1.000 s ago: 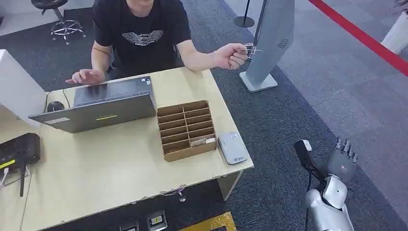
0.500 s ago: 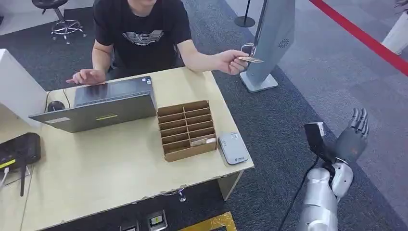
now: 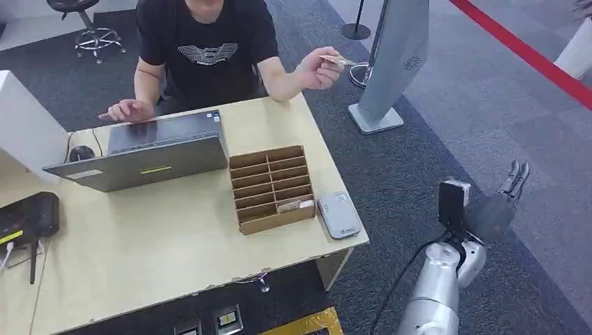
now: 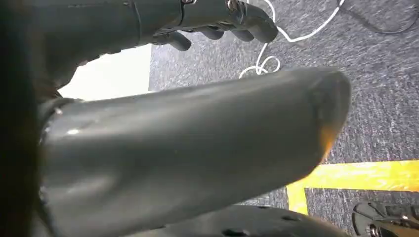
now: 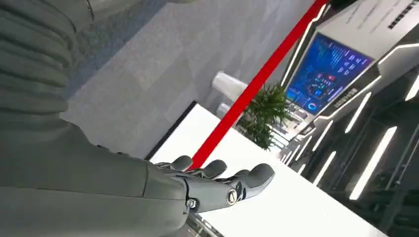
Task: Pass the card to the sensor for recognition and then transmit it.
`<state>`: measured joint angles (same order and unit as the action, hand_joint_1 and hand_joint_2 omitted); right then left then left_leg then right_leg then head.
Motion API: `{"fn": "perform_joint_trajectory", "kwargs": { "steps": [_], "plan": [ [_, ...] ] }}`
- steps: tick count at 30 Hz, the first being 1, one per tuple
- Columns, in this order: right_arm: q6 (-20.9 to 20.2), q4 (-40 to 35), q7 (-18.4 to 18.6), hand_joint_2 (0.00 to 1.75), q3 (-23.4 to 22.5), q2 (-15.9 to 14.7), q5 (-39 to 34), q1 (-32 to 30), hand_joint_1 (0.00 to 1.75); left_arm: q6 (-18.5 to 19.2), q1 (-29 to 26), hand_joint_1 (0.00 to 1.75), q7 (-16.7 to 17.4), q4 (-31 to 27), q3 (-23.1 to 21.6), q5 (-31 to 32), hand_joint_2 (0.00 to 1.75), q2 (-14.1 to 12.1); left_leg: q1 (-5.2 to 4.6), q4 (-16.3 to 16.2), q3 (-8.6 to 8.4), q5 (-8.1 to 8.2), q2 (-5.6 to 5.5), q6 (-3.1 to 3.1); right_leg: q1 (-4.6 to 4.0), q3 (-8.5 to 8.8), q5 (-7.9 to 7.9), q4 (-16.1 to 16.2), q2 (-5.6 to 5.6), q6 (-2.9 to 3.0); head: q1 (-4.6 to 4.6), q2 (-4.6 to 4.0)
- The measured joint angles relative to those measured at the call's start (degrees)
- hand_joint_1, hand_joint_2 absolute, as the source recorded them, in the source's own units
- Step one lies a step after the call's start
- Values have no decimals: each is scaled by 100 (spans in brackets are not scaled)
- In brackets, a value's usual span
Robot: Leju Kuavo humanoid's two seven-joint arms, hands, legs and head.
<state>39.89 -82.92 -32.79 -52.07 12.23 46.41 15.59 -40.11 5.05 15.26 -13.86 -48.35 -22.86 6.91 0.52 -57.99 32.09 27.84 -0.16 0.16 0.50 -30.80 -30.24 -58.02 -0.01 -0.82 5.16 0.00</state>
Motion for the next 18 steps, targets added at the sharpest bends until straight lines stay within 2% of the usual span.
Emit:
{"fn": "perform_joint_trajectory", "kwargs": {
  "steps": [5, 11, 15, 18],
  "plan": [
    [0, -322, 156, 175, 644, 228, -222, -275, 0, -2, -20, 0, 4, 0, 75, -221, 0, -11, 0, 0, 2, -1, -2, -1, 0, 0, 0, -1, -1, 0, 0, 0],
    [-9, -714, 713, 175, 1770, 274, -191, -730, 0, -2, -21, 0, -4, 0, 75, -414, 0, -22, 0, 0, 3, -1, -4, -1, 0, 1, 0, -1, -2, 0, 0, 0],
    [-11, -906, 1295, 175, 2598, 147, -27, -905, 0, -2, -20, 0, -94, 0, 75, -431, 0, -31, 0, 0, 4, -3, -8, 0, 0, 2, 0, -2, -7, 0, 0, 0],
    [-13, -1046, 1642, 175, 3420, -43, 185, -1015, 0, -2, -20, 0, -116, 0, 77, -345, 0, -31, 0, 1, 5, -4, -6, 0, 0, 0, 0, -3, -4, 0, 2, 0]
  ]
}}
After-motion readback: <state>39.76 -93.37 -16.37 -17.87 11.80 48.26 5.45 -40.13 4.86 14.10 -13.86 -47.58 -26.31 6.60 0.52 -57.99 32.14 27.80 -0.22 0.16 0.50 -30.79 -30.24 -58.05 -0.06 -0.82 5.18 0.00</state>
